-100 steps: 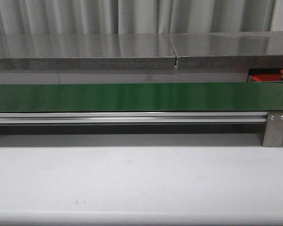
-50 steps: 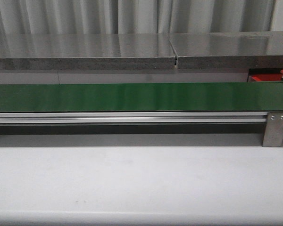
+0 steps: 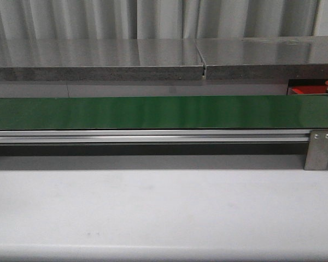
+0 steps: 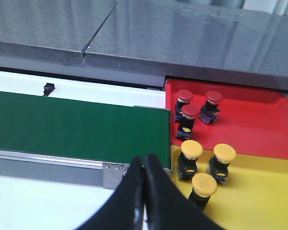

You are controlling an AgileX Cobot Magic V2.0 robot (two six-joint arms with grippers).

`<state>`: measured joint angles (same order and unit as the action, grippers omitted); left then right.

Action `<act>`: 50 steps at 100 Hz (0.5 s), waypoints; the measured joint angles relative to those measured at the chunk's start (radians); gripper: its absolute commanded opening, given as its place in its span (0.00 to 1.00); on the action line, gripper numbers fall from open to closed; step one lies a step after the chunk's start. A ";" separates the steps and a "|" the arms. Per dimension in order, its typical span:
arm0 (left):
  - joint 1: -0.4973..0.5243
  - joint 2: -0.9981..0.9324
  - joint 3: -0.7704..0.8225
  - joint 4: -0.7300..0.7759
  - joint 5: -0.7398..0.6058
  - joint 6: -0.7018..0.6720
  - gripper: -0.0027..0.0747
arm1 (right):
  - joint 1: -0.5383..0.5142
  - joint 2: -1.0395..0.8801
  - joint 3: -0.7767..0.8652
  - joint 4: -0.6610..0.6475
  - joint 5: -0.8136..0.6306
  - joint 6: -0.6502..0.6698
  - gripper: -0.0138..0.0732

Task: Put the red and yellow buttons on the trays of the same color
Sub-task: 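Lower the left gripper onto the yellow button beside the belt and grasp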

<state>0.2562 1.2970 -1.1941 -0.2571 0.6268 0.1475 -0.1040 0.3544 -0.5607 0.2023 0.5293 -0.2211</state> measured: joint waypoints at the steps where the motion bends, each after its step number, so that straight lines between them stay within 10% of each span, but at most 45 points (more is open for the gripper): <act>1: 0.002 0.004 -0.003 0.000 0.000 0.000 0.77 | 0.000 0.000 0.000 0.000 0.000 0.000 0.02; 50: 0.166 0.398 -0.343 0.000 0.181 -0.192 0.77 | 0.000 0.000 0.000 0.000 0.000 -0.001 0.02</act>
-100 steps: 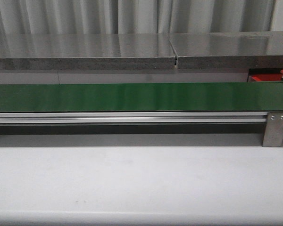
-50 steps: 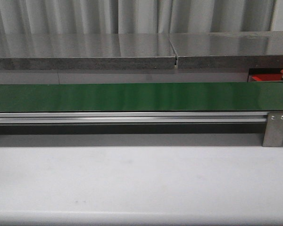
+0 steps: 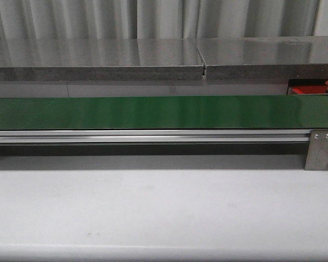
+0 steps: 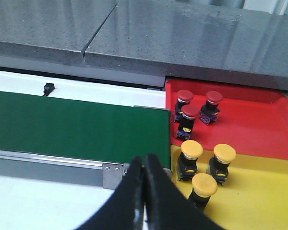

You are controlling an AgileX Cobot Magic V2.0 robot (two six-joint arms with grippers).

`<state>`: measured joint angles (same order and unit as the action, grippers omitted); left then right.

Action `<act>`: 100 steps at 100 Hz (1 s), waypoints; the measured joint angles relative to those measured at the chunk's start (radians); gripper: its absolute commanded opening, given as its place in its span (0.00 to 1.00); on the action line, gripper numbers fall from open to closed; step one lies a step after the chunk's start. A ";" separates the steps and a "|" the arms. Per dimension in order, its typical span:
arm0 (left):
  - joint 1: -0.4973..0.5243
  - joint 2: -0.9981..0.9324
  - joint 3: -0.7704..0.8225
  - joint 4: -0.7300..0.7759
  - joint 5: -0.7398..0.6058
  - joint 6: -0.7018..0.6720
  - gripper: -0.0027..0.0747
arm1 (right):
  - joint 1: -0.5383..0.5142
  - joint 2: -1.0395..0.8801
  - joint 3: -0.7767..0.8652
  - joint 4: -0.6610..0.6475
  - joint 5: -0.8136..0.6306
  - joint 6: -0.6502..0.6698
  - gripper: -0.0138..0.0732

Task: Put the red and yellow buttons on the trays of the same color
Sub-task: 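Lower the left gripper onto the yellow button beside the belt and grasp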

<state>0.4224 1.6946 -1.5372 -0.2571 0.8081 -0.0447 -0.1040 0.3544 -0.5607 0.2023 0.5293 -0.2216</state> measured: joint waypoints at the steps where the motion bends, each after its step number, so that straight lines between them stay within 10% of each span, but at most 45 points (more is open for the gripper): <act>1: 0.002 0.007 -0.013 0.000 0.004 -0.003 0.77 | 0.000 0.000 0.000 0.000 0.000 0.000 0.02; 100: 0.035 0.703 -0.651 0.074 0.189 -0.287 0.76 | 0.000 0.000 0.000 0.000 0.002 -0.002 0.02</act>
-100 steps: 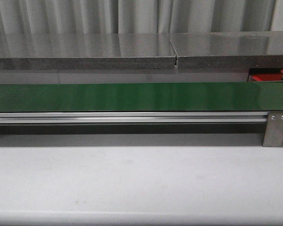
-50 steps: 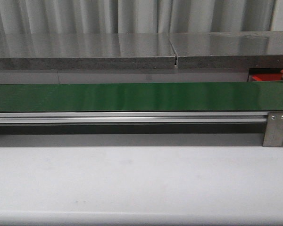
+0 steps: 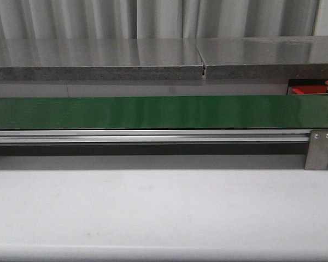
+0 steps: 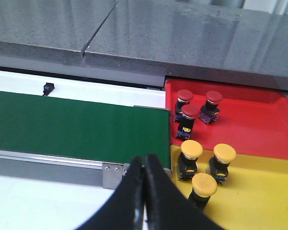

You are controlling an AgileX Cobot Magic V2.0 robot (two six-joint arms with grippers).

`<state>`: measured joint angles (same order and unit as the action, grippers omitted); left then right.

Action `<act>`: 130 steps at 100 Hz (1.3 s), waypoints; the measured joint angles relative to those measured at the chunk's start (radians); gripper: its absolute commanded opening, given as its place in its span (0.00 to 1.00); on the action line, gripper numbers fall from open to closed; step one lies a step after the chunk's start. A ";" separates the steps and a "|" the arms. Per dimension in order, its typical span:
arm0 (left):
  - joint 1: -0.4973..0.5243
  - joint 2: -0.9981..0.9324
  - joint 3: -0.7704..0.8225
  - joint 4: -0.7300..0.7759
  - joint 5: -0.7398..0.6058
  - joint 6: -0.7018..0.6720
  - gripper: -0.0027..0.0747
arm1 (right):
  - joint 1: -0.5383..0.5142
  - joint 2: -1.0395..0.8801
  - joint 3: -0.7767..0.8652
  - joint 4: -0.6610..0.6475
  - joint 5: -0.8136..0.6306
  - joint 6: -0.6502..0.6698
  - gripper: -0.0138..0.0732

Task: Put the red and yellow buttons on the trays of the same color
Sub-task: 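Lower the left gripper onto the yellow button beside the belt and grasp, then set the yellow button on the belt and open the left gripper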

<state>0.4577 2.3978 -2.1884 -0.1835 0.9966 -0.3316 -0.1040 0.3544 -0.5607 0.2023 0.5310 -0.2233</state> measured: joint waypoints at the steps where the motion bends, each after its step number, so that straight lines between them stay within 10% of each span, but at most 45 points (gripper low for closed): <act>1: 0.000 0.002 0.000 0.000 -0.004 0.000 0.76 | 0.000 0.000 0.000 0.000 0.000 0.000 0.02; 48: 0.000 0.039 -0.010 -0.002 -0.048 -0.018 0.65 | 0.000 0.000 0.000 0.000 0.000 0.000 0.02; 88: 0.000 0.040 -0.012 -0.004 -0.058 -0.018 0.28 | 0.000 0.000 0.000 0.000 0.000 0.000 0.02; 130: 0.000 -0.007 -0.031 0.021 0.024 -0.018 0.28 | 0.000 0.000 0.000 0.000 0.000 0.000 0.02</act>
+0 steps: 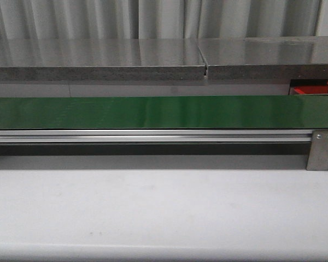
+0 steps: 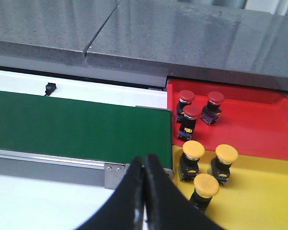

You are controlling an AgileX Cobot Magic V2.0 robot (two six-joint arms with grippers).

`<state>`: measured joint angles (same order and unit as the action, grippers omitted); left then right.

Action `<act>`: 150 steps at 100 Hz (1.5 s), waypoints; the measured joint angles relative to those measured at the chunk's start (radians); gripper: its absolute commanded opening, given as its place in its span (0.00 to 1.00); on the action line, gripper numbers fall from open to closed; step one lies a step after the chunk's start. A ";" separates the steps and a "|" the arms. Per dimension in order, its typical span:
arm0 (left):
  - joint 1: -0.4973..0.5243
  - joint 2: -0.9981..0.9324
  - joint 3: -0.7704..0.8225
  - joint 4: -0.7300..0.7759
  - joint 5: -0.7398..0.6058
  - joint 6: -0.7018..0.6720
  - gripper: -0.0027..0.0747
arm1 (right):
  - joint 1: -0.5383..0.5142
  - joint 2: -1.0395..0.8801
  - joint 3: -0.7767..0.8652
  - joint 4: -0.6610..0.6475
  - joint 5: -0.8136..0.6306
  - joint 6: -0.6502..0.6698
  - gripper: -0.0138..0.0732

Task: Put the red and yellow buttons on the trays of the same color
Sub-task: 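Set the yellow button on the belt and open the left gripper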

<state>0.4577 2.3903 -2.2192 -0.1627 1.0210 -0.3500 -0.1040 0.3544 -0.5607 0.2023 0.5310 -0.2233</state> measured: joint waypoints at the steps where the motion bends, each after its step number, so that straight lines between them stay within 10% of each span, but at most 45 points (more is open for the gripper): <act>1: 0.000 -0.003 0.000 0.003 0.002 0.000 0.28 | 0.000 0.000 0.000 0.000 0.000 0.000 0.02; 130: -0.161 -0.511 0.641 -0.030 -0.125 0.166 0.29 | 0.000 0.000 0.000 0.000 0.000 0.000 0.02; 150: -0.161 -0.511 0.688 -0.096 -0.155 0.229 0.56 | 0.000 0.000 0.000 0.000 0.000 0.000 0.02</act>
<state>0.2966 1.8791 -1.5310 -0.2582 0.8662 -0.1213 -0.1040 0.3544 -0.5607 0.2023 0.5310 -0.2238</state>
